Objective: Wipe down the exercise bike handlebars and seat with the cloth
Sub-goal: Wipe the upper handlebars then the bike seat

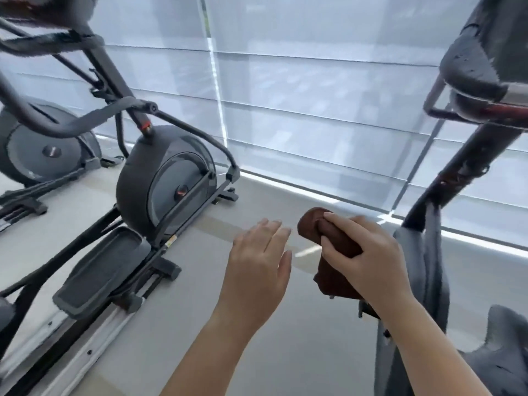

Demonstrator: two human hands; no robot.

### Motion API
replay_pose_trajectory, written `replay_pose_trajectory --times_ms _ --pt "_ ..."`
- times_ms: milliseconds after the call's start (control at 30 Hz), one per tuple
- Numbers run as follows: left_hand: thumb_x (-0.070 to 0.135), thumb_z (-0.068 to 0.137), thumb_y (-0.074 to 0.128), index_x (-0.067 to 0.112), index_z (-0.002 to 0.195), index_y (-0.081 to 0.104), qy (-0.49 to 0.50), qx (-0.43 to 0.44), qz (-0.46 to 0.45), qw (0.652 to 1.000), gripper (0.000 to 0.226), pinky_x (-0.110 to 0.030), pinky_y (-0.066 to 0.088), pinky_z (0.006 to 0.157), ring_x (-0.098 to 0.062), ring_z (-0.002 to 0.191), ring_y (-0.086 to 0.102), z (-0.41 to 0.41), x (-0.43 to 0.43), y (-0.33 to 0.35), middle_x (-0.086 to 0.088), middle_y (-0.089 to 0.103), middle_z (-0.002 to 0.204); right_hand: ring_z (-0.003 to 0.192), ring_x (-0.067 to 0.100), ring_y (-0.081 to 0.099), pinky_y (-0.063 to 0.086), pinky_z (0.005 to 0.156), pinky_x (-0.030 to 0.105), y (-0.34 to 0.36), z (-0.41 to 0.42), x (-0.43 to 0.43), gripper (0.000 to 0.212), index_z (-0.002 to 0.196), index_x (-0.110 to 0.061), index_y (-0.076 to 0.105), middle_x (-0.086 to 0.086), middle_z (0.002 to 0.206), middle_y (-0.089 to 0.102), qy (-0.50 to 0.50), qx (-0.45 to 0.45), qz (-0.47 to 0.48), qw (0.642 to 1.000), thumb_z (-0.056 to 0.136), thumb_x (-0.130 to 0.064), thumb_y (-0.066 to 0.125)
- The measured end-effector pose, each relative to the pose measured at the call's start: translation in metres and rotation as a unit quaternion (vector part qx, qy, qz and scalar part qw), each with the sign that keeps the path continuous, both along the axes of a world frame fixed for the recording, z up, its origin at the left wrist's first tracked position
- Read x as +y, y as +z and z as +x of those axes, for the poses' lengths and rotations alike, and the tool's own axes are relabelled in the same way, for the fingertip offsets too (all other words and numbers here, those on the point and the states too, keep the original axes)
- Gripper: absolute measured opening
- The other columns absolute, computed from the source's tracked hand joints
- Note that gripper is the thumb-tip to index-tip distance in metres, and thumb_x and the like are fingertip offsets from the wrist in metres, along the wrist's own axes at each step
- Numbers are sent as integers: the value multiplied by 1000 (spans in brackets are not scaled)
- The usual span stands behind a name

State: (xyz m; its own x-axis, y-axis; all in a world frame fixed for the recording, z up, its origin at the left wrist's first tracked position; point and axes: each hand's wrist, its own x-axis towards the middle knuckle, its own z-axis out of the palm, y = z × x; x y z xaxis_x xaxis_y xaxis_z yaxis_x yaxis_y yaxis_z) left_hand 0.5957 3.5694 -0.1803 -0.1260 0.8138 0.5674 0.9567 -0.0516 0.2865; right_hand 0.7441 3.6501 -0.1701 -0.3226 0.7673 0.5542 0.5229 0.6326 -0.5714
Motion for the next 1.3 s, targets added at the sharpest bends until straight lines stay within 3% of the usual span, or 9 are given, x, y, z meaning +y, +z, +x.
replay_pose_trajectory --times_ms 133,400,533,1067,1300 --pt "4 77 66 2 110 61 -81 -11 25 996 33 -54 43 92 -32 111 56 -36 52 16 -16 63 114 77 23 61 52 69 43 10 -22 18 33 104 -17 69 3 83 66 -75 24 20 997 72 -14 74" --pt "6 78 67 3 111 60 -241 -27 24 970 34 -56 43 90 -33 113 54 -43 152 23 -15 62 116 75 11 55 49 70 23 10 -18 69 33 106 -22 67 -6 82 62 -238 5 49 970 75 -31 61" --pt "6 78 67 4 112 59 -291 -23 37 956 36 -55 41 94 -31 114 53 -42 218 21 -13 61 118 75 14 57 51 70 29 15 -17 119 33 106 -19 68 -3 84 63 -293 8 82 953 75 -30 62" --pt "8 81 64 6 116 57 -405 -32 63 911 37 -55 38 97 -31 118 50 3 484 72 -12 59 122 78 16 61 55 73 30 79 9 333 37 107 -11 67 3 87 67 -358 4 191 914 81 -35 56" --pt "10 83 61 10 123 52 -471 -52 110 874 41 -50 35 101 -29 121 46 27 593 113 -11 55 126 77 17 62 54 73 31 125 11 404 32 106 -11 68 3 85 66 -380 -26 255 889 80 -28 60"
